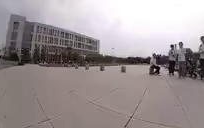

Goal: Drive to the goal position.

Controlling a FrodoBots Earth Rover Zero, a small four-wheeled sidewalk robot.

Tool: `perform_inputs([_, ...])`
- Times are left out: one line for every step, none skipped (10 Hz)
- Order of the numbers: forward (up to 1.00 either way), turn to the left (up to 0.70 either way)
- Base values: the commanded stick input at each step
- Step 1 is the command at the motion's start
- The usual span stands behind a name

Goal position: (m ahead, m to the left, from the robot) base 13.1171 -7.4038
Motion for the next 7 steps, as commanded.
perform_inputs([0.85,-0.34])
perform_inputs([0.85,-0.02])
perform_inputs([0.85,-0.07])
perform_inputs([0.85,-0.34])
perform_inputs([0.85,-0.33])
perform_inputs([0.85,-0.09])
perform_inputs([0.85,0.0])
